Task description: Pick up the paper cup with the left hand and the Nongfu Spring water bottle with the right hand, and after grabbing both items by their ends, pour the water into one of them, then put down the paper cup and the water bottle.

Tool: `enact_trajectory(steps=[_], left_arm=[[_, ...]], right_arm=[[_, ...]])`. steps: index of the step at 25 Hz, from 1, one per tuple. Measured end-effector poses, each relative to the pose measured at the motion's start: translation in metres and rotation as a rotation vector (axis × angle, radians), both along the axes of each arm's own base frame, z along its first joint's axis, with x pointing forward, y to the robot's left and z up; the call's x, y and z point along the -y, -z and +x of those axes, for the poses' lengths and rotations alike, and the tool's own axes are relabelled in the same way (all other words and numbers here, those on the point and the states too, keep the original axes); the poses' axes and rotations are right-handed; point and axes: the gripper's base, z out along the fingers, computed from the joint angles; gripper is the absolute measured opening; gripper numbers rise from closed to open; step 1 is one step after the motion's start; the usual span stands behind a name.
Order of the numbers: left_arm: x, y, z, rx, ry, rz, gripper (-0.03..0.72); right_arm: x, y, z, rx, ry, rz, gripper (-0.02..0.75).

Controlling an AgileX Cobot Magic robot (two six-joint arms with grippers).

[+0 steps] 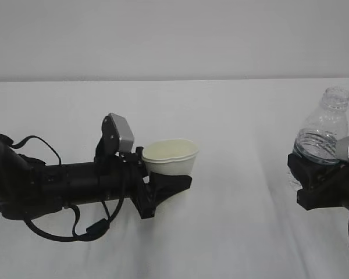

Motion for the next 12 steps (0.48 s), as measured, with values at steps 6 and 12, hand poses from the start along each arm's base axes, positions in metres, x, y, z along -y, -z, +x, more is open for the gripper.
enact_trajectory(steps=[6, 12], left_arm=[[0.024, -0.004, -0.012, 0.009, 0.049, -0.019, 0.404], [0.041, -0.016, 0.004, 0.049, 0.054, -0.074, 0.403]], right_arm=[[0.000, 0.000, 0.000, 0.000, -0.005, -0.001, 0.428], [-0.001, 0.000, 0.000, 0.000, -0.008, -0.001, 0.428]])
